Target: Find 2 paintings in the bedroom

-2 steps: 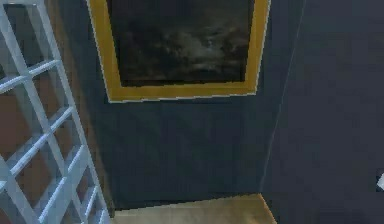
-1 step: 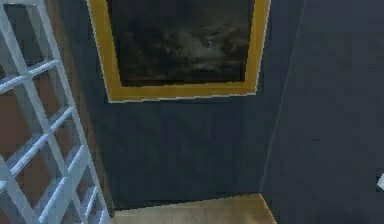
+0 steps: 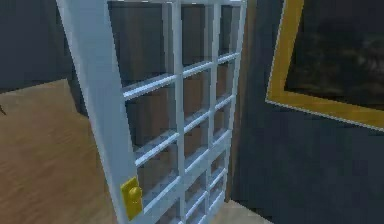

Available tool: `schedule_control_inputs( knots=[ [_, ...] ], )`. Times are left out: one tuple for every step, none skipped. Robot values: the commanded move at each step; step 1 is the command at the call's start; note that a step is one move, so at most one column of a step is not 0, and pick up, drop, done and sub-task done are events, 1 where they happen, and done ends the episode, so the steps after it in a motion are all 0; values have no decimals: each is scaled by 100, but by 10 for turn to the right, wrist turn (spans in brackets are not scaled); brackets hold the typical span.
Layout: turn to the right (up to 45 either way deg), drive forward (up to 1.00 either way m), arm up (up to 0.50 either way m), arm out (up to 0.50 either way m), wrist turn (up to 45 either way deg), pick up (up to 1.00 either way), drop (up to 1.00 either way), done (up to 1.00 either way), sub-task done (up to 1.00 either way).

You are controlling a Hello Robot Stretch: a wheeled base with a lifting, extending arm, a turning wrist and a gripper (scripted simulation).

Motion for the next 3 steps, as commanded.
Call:
schedule_control_inputs(
  knots=[
    [-450,0,0,0,0,0,0,0,0],
    [-330,0,0,0,0,0,0,0,0],
    [0,65,0,0,0,0,0,0,0]
  ],
)
